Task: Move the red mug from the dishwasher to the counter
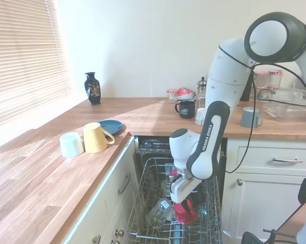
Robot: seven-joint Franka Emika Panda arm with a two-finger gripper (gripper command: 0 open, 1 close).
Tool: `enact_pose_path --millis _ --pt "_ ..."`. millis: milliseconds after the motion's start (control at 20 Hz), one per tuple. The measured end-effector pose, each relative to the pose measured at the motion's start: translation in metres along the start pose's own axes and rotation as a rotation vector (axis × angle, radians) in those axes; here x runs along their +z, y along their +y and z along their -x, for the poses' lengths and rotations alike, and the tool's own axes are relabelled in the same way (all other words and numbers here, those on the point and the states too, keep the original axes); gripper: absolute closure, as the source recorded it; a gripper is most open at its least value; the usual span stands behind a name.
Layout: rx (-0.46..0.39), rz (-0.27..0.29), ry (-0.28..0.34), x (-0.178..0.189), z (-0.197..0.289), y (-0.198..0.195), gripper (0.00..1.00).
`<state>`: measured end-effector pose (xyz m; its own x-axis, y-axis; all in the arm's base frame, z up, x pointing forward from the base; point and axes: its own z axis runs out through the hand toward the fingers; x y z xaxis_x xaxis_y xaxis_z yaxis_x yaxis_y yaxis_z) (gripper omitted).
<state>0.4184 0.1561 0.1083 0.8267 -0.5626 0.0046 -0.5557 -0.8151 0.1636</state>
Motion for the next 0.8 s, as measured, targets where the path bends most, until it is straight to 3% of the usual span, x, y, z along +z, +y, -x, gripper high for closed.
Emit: enact_pose_path --millis 350,800 --pt "-0.074 0.013 0.02 0.022 -0.003 -0.007 0.0" --pt "-0.133 -0.025 0.04 0.037 -0.009 -0.005 0.0"
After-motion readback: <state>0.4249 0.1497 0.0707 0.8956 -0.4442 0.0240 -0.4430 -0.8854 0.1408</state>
